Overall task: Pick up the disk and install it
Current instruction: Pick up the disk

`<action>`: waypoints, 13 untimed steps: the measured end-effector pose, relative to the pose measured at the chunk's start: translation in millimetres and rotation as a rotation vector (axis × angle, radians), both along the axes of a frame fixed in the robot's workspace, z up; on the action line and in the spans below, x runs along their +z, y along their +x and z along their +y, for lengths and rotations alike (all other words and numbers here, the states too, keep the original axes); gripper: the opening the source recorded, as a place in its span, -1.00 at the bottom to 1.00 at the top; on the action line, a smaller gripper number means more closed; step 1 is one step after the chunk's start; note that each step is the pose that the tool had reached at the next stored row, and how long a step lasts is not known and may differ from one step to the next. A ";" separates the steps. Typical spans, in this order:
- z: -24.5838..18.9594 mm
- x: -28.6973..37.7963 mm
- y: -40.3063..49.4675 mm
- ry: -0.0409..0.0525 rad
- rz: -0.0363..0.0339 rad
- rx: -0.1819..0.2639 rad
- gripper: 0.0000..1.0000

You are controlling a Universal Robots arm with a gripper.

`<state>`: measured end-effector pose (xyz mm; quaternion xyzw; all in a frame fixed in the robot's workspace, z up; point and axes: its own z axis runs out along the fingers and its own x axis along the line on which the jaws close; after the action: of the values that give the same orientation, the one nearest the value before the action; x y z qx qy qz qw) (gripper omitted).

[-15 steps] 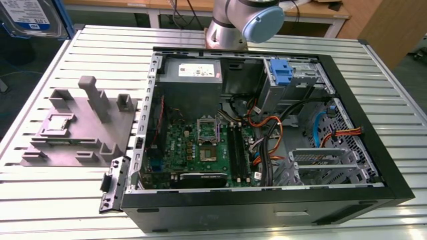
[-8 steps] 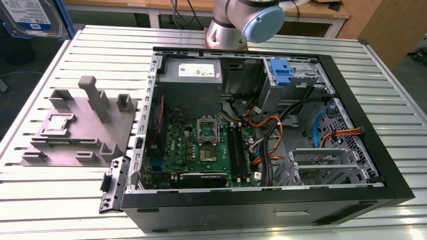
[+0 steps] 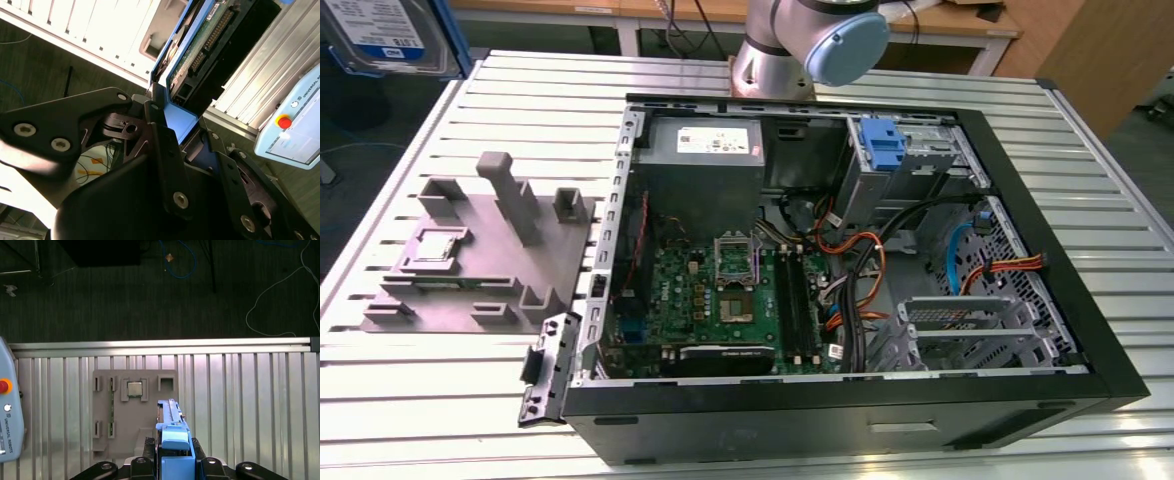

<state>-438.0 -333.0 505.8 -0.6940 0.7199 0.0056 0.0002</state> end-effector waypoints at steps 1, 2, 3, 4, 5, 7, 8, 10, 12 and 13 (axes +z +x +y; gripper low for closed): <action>0.0 0.0 0.2 0.0000 0.0000 0.000 -0.27; 0.0 0.0 0.4 0.0000 0.0000 0.000 -0.27; 0.0 0.0 0.6 0.0001 0.0000 0.000 -0.27; 0.0 0.0 0.8 0.0000 0.0000 0.000 -0.27; 0.0 0.0 1.0 0.0000 0.0000 0.000 -0.27; 0.0 0.0 1.4 0.0000 0.0000 0.000 -0.27; 0.0 0.0 1.6 0.0000 0.0000 0.000 -0.27; 0.0 0.0 2.0 0.0000 0.0000 0.000 -0.27; 0.0 0.0 2.4 0.0000 0.0000 0.000 -0.27; 0.0 0.0 2.6 0.0000 -0.0001 0.000 -0.27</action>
<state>-435.4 -333.0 505.8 -0.6940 0.7199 0.0056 0.0002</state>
